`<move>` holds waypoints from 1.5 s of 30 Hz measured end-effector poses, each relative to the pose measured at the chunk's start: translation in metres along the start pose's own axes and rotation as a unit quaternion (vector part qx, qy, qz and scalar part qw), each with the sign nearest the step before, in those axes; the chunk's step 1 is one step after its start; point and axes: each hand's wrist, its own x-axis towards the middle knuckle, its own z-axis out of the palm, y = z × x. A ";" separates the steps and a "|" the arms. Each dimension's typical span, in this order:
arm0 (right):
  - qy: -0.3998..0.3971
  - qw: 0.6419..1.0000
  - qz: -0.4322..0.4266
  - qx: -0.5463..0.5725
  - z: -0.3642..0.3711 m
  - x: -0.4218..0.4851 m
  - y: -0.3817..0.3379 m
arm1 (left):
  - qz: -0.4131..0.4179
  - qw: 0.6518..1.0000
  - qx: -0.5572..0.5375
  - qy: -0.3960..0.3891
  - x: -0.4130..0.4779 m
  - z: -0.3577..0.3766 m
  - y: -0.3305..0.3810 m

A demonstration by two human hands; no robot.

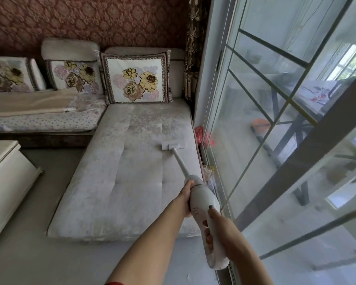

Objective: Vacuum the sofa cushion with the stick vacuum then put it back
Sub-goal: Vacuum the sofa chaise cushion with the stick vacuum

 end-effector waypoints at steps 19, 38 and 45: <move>0.013 0.999 0.014 0.036 -0.011 -0.131 0.136 | 0.011 0.999 0.040 -0.013 -0.079 -0.017 -0.149; 0.046 0.999 -0.013 -0.021 -0.010 -0.233 0.233 | -0.042 0.997 0.054 -0.046 -0.156 -0.047 -0.265; 0.049 0.999 -0.006 -0.017 -0.018 -0.254 0.261 | -0.043 0.997 0.039 -0.052 -0.171 -0.045 -0.298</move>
